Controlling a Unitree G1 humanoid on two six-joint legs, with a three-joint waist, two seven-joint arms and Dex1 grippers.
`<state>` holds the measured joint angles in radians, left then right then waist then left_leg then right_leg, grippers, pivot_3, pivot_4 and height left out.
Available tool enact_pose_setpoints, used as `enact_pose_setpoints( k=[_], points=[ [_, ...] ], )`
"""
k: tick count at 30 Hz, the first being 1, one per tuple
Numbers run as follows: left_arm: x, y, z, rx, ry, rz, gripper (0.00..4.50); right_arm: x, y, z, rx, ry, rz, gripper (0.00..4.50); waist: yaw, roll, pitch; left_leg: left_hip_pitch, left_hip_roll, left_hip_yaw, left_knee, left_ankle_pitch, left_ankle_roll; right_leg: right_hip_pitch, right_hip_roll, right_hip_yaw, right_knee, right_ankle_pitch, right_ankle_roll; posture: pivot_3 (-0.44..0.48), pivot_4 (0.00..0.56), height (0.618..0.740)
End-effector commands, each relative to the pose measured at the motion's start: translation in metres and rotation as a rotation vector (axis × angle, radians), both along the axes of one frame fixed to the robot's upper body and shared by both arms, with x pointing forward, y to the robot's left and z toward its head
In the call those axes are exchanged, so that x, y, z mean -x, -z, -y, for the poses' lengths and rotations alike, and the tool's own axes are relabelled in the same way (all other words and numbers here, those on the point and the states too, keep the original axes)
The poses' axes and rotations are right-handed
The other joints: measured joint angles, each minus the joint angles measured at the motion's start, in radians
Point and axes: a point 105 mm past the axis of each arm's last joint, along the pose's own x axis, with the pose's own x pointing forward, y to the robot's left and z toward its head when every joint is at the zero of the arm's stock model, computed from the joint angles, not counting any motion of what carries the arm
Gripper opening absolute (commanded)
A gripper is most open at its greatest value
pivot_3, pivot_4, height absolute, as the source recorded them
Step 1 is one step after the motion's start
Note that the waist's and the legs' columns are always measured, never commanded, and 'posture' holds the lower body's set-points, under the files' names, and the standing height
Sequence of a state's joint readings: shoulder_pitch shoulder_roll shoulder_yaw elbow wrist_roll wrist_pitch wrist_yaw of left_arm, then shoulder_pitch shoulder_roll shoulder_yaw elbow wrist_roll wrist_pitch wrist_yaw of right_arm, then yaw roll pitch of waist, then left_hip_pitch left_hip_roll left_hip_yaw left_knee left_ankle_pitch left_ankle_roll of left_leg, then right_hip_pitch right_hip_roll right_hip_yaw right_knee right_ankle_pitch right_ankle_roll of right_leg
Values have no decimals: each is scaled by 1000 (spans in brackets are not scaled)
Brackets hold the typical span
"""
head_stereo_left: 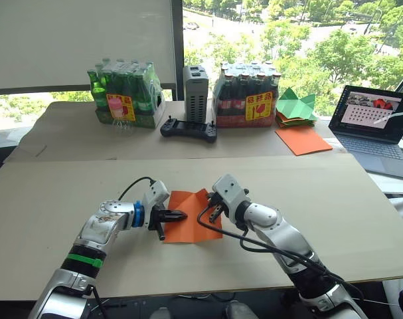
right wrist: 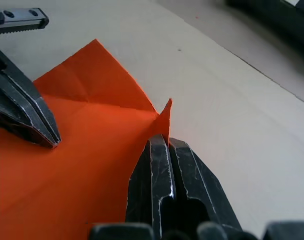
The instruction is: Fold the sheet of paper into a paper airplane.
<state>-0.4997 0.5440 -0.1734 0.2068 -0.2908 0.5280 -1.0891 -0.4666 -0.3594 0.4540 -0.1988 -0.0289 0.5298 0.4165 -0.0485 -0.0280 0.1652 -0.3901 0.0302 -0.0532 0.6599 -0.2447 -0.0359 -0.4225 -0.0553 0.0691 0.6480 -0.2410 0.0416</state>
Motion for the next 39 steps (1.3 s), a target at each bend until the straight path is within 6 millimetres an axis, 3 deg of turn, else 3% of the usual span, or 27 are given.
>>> enact_pose_setpoints(
  k=[1,8,13,22,27,39],
  points=[
    [-4,1,-4,-16,-29,4,0,9,-10,-12,66,-102,135,78,0,0,0,0,0,0,0,0,0,0,0,0,0,0,0,0,150,740],
    [-7,-3,-4,-4,-46,15,0,6,7,-9,245,-140,231,78,1,0,0,0,0,0,0,0,0,0,0,0,0,0,0,0,150,740],
    [-16,-16,1,65,-75,15,0,7,19,-9,327,-180,246,78,2,0,0,0,0,0,0,0,0,0,0,0,0,0,0,0,150,740],
    [-31,-44,21,185,-119,30,0,9,24,-12,338,-191,232,78,1,0,0,0,0,0,1,0,0,0,0,0,0,0,0,0,150,740],
    [-31,-49,28,181,-103,46,0,8,25,-12,338,-186,230,78,1,0,0,0,0,0,1,0,0,1,0,0,0,0,0,0,150,740],
    [-33,-7,34,-38,-71,65,0,8,23,-14,322,-174,230,78,3,0,0,1,-1,0,1,0,0,1,0,0,0,0,0,0,150,740]
  ],
)
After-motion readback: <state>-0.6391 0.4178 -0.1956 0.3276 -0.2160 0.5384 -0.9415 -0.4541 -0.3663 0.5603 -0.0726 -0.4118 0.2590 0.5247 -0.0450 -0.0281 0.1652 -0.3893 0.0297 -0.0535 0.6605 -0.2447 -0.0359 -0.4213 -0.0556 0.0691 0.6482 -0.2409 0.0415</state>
